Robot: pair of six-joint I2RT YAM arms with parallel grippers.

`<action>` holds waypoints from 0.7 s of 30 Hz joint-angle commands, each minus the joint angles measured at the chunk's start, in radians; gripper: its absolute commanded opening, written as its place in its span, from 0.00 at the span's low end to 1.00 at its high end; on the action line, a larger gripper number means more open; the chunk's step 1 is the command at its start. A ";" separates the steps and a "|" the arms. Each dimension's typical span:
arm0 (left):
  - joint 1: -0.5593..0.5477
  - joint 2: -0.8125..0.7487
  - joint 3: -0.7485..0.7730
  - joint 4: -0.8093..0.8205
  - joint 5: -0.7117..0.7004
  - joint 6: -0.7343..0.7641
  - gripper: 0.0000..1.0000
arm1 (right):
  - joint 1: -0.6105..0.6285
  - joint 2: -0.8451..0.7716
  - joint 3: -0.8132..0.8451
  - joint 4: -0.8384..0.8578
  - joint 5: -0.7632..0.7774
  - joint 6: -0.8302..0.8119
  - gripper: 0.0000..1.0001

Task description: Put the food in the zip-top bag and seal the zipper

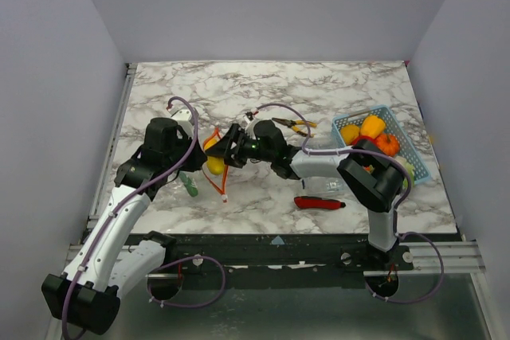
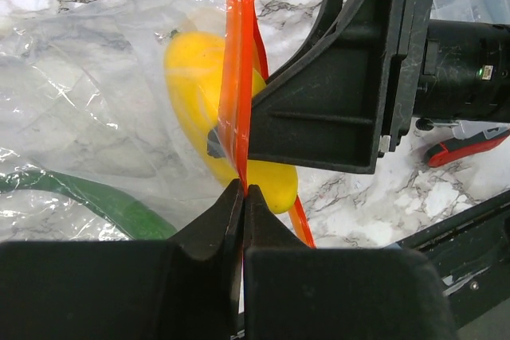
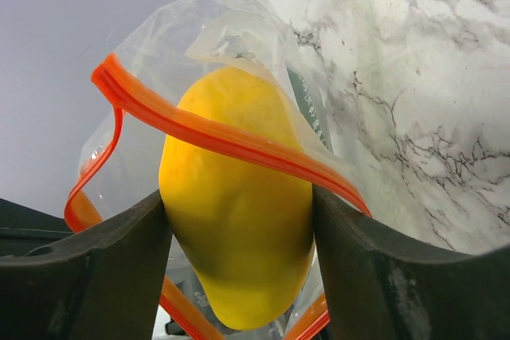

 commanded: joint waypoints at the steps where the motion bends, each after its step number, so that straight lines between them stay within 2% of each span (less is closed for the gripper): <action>1: -0.002 -0.002 -0.001 0.013 0.018 0.000 0.00 | 0.012 -0.003 0.014 -0.032 0.024 -0.029 0.72; 9: -0.002 0.004 -0.001 0.012 0.017 0.000 0.00 | 0.013 -0.046 -0.017 -0.047 0.036 -0.066 0.78; 21: -0.002 0.012 0.002 0.009 0.004 0.000 0.00 | 0.013 -0.136 -0.071 -0.121 0.075 -0.132 0.76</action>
